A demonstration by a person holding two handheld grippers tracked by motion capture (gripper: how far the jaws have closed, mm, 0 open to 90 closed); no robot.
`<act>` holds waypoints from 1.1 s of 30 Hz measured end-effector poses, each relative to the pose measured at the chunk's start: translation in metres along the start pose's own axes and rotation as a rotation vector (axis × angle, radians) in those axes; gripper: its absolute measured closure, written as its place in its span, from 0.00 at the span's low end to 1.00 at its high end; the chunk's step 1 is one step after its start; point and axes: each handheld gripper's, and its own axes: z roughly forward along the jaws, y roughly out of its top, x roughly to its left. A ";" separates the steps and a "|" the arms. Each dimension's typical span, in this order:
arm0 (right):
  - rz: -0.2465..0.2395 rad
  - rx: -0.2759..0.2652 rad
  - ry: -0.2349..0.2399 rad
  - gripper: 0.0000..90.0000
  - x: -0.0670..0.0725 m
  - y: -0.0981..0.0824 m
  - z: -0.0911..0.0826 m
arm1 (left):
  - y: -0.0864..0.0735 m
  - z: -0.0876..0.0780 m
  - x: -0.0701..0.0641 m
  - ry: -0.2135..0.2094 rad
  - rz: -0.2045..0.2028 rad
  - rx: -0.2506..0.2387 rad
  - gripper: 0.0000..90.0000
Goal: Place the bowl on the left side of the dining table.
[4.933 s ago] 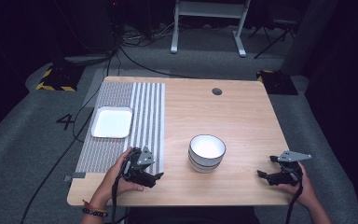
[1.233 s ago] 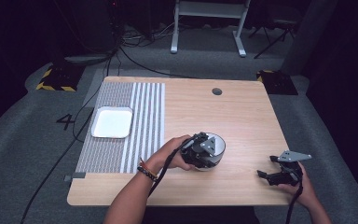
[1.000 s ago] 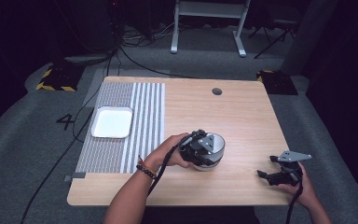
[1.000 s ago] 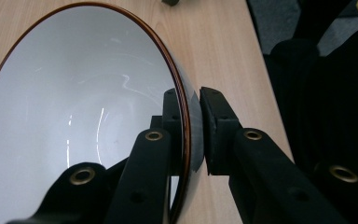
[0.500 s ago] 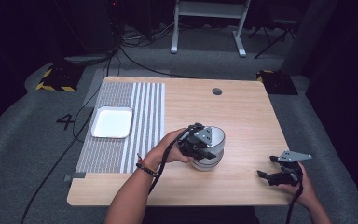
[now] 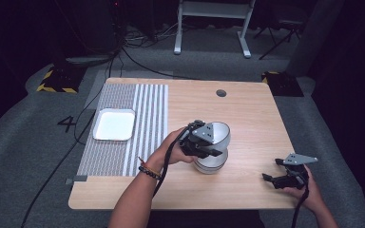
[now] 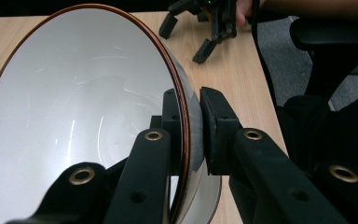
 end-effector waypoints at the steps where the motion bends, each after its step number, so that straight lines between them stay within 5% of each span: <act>1: 0.000 0.000 0.000 0.09 0.000 0.000 0.000 | 0.000 -0.001 0.000 0.002 -0.001 0.001 0.90; 15: 0.000 0.000 0.000 0.09 0.000 0.000 0.000 | -0.005 -0.014 0.000 0.042 -0.036 -0.074 0.90; 33: -0.001 0.000 0.000 0.09 0.000 0.000 0.000 | -0.007 -0.020 0.004 0.068 -0.038 -0.077 0.90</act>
